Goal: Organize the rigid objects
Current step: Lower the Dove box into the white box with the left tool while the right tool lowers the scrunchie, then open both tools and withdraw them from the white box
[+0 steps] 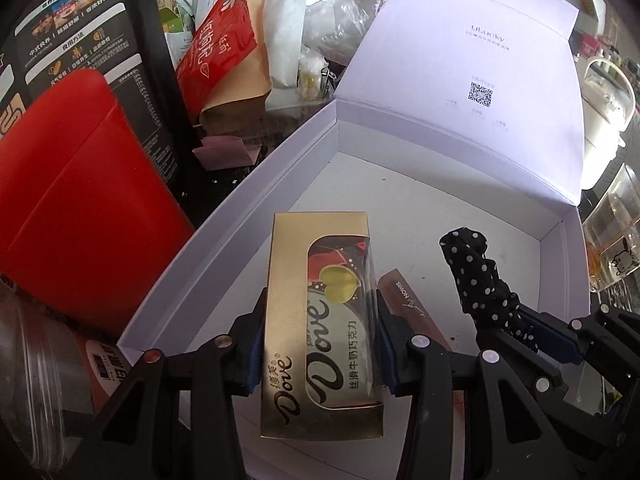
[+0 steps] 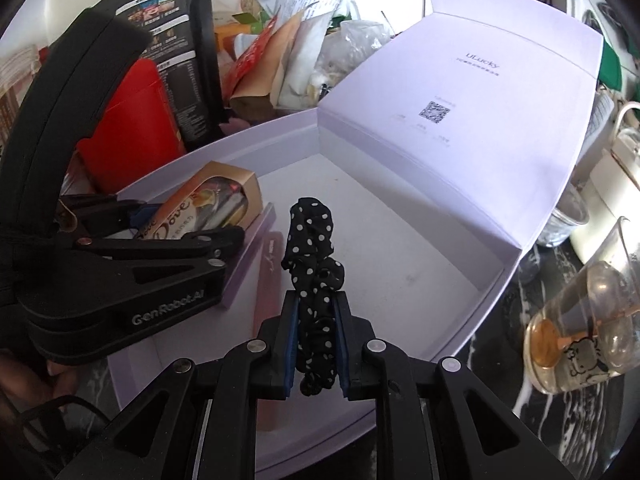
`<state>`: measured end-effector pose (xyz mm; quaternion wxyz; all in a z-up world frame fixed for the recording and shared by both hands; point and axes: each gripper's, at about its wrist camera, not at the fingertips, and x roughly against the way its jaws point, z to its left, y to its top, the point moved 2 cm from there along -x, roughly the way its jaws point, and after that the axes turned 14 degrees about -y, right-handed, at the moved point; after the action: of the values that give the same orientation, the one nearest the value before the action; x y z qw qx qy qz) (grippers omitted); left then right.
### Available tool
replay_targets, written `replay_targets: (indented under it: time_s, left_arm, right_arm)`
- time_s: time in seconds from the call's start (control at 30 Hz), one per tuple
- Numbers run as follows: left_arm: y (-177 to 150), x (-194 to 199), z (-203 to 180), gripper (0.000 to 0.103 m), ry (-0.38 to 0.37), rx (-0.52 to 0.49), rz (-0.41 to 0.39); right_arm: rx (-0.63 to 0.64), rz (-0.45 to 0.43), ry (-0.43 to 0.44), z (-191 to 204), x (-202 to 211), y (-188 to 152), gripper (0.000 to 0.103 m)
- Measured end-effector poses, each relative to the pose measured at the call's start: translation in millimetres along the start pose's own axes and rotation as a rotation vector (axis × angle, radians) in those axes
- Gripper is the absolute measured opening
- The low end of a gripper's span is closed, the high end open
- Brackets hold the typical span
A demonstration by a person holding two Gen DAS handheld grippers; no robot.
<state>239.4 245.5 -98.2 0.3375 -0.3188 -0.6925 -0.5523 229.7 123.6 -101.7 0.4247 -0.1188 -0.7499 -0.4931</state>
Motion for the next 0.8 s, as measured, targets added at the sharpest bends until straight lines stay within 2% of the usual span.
replay_targets:
  time_s: [0.1,0.23,0.5,0.57,0.63,0.8]
  left_arm:
    - [1.6,-1.3,2.4,0.045,-0.009,0.019,0.012]
    - [3.6,-3.3,3.2,0.046,-0.016,0.036,0.033]
    - [4.5,1.0,3.8,0.046,-0.006,0.04,0.05]
    - [4.4,3.5,4.3,0.055,0.0,0.04,0.051]
    - [5.2,8.0,4.0,0.081,0.003,0.039,0.04]
    - [6.4,20.7,2.6,0.083,0.012,0.04,0.013]
  right_arm:
    - [-0.006,0.001,0.011,-1.6,1.4,0.3,0.019]
    - [-0.029,-0.002,0.039,-3.8,3.6,2.6,0.035]
    - [-0.054,0.01,0.034,-10.3,9.0,6.0,0.038]
    - [-0.073,0.015,0.032,-16.3,11.9,7.2,0.039]
    - [-0.086,0.02,0.032,-19.6,13.3,8.5,0.042]
    - [-0.11,0.011,0.021,-26.3,18.8,9.0,0.042]
